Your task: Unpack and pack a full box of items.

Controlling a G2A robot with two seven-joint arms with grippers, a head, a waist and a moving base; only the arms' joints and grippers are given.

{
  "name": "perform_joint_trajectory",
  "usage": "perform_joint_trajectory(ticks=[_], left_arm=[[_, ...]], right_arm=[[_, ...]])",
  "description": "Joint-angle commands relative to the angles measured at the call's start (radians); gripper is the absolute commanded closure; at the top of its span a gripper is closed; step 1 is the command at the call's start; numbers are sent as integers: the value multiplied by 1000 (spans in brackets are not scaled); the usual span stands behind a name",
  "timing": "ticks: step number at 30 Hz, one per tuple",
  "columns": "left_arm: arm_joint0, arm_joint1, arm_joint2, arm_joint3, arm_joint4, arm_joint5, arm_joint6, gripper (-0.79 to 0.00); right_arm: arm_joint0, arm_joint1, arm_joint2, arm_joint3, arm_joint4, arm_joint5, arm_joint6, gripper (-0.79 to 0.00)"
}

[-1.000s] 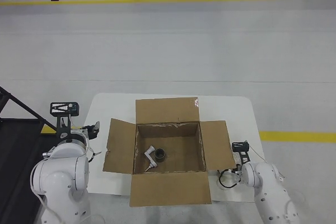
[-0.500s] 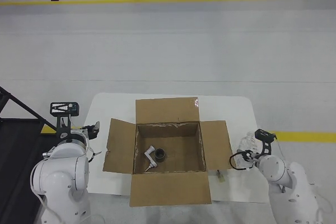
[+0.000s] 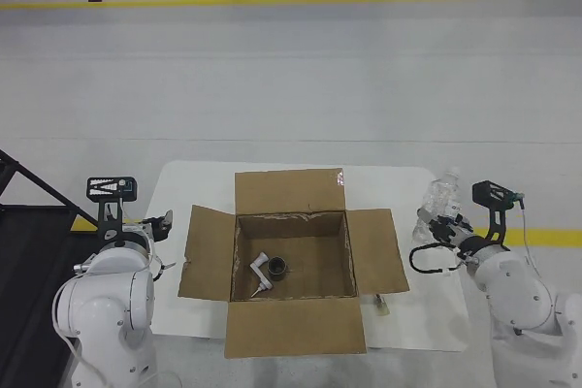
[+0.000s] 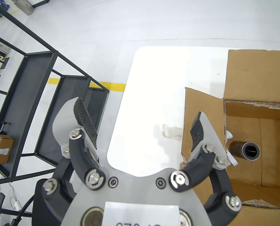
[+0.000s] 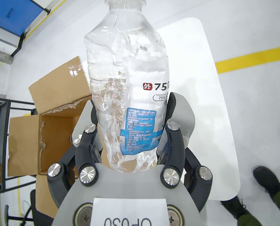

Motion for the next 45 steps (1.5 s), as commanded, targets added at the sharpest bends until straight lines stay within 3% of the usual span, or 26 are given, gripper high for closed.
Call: perform_joint_trajectory(ticks=[1,5,11,17,23,42,45], left_arm=[[0,0,0,0,0,0,0,-785],[0,0,0,0,0,0,0,-785],[0,0,0,0,0,0,0,-785],[0,0,0,0,0,0,0,-785],[0,0,0,0,0,0,0,-785],[0,0,0,0,0,0,0,-785],[0,0,0,0,0,0,0,-785]], right_arm=[[15,2,-76,-29,-63,-8,39,0],[68,-2,-275,-7,-203,-24,87,0],[169,-27,-556,138,-341,39,119,0],[259,-66,-734,325,-355,131,136,0],[321,-99,-797,440,-307,232,154,0],[437,-172,-909,742,-316,283,111,0],[450,-182,-917,778,-306,278,107,-58]])
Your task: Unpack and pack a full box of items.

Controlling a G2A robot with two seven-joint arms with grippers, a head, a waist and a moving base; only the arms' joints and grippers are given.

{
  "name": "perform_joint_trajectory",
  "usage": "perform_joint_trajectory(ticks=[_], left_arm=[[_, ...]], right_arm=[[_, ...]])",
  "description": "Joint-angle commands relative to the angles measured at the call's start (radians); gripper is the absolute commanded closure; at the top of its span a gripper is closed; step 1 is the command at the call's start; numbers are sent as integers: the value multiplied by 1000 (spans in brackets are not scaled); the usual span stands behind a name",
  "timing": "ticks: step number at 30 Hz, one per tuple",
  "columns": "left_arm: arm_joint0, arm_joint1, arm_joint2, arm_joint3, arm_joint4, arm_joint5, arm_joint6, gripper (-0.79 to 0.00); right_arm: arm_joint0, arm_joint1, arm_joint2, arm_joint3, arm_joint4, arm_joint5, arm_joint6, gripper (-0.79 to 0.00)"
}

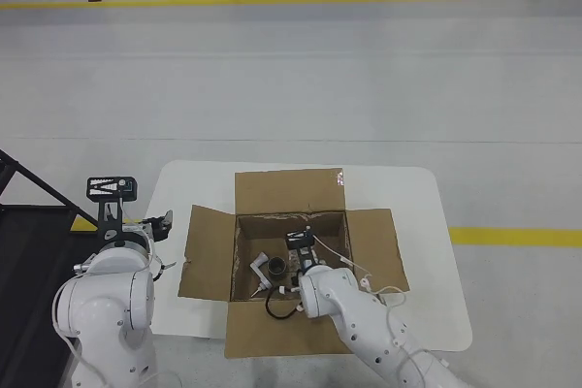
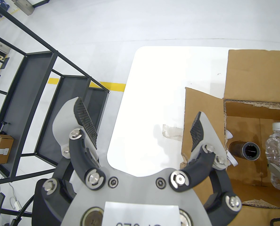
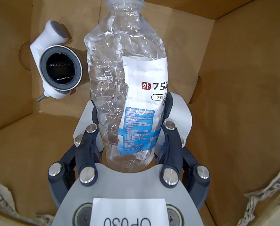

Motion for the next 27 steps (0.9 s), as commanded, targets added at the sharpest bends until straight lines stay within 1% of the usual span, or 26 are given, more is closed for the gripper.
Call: perform_joint_trajectory(ticks=[1,3,8,14,16,17,20,24,27], left_arm=[[0,0,0,0,0,0,0,-785],[0,0,0,0,0,0,0,-785],[0,0,0,0,0,0,0,-785],[0,0,0,0,0,0,0,-785],[0,0,0,0,0,0,0,-785],[0,0,0,0,0,0,0,-785],[0,0,0,0,0,0,0,-785],[0,0,0,0,0,0,0,-785],[0,0,0,0,0,0,0,-785]], right_arm=[[8,-6,-5,22,3,-3,-3,-62],[16,-13,-12,43,5,-7,-6,-80],[32,-28,-20,82,14,-12,-15,-74],[49,-47,-31,125,26,-17,-25,-111],[54,-52,-33,139,28,-20,-26,-172],[57,-55,-35,146,27,-23,-27,-185],[62,-61,-38,170,25,-31,-26,-268],[68,-70,-38,194,30,-44,-26,-296],[70,-74,-37,207,27,-51,-28,-336]])
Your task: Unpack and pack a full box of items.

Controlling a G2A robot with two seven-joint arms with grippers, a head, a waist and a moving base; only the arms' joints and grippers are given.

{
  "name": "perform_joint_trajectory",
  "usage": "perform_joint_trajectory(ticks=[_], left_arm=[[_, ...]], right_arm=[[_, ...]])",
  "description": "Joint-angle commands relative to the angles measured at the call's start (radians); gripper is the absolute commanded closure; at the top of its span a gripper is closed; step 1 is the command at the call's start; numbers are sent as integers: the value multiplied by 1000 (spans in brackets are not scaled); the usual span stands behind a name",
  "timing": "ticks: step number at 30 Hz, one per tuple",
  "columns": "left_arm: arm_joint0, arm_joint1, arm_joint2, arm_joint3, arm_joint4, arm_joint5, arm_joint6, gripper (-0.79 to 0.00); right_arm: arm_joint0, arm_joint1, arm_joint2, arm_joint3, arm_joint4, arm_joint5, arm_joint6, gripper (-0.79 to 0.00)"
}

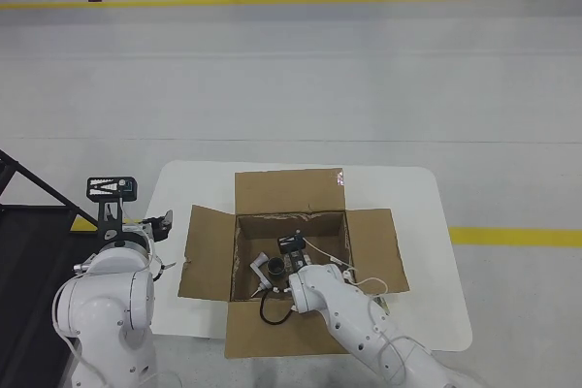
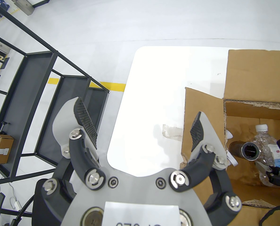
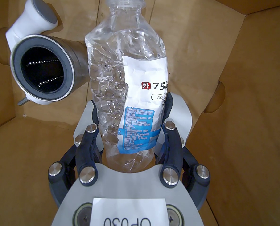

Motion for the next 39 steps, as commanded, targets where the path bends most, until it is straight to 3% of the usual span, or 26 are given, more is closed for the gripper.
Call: perform_joint_trajectory(ticks=[1,4,5,8,21,26,31,32,33,35,37,39], left_arm=[[0,0,0,0,0,0,0,-785],[0,0,0,0,0,0,0,-785],[0,0,0,0,0,0,0,-785],[0,0,0,0,0,0,0,-785],[0,0,0,0,0,0,0,-785],[0,0,0,0,0,0,0,-785],[0,0,0,0,0,0,0,-785],[0,0,0,0,0,0,0,-785],[0,0,0,0,0,0,0,-785],[0,0,0,0,0,0,0,-785],[0,0,0,0,0,0,0,-785],[0,0,0,0,0,0,0,-785]], right_arm=[[1,-2,2,6,-1,-2,-1,-345],[3,-6,4,14,-7,-9,0,-385],[4,-8,5,16,-8,-11,1,-440],[6,-10,10,17,-12,-17,6,-785],[-16,-6,72,-65,-30,-39,24,-785],[-73,24,195,-286,-30,-55,45,-785],[-201,73,420,-613,-45,-136,49,-785],[-226,83,472,-666,-64,-158,50,-711],[-248,93,521,-714,-95,-181,54,-382],[-293,109,611,-793,-163,-220,69,-262],[-330,123,694,-854,-216,-259,104,-25],[-362,134,775,-903,-252,-301,137,0]])
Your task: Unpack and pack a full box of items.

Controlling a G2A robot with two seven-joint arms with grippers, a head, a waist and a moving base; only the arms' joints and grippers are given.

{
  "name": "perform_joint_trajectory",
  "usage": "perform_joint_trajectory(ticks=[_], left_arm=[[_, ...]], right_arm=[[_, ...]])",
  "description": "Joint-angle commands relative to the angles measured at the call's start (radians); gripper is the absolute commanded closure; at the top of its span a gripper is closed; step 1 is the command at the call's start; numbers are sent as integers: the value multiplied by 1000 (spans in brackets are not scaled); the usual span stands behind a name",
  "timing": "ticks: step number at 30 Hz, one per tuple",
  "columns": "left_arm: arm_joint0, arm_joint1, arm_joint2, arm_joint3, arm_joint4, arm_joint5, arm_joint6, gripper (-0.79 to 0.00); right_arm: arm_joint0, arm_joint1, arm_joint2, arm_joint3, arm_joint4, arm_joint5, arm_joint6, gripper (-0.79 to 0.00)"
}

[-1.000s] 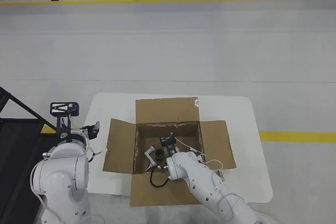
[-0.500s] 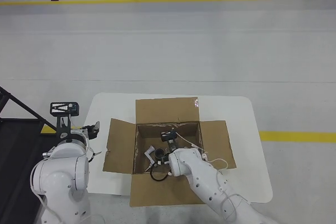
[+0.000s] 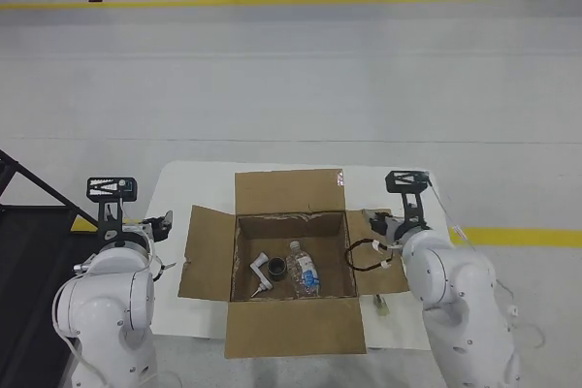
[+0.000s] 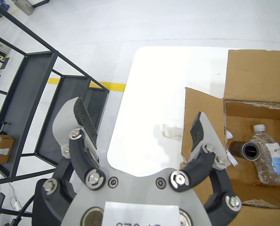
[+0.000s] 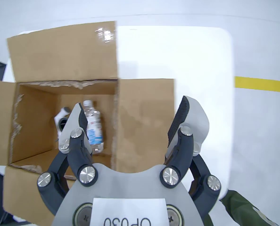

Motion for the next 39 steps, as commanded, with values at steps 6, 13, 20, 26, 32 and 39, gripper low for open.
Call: perform_joint_trajectory(ticks=[6,13,20,26,32,39], left_arm=[[0,0,0,0,0,0,0,-785],[0,0,0,0,0,0,0,-785],[0,0,0,0,0,0,0,-785],[0,0,0,0,0,0,0,-785],[0,0,0,0,0,0,0,-785],[0,0,0,0,0,0,0,-785]], right_arm=[[-128,24,228,-111,-42,-91,80,0],[-168,24,266,-106,-2,-85,78,0],[-195,28,238,-96,-43,-146,47,0],[-314,33,248,-94,-68,-199,76,-80],[-445,41,254,-68,-110,-300,23,-292],[-615,38,171,-55,-206,-250,-220,-329]])
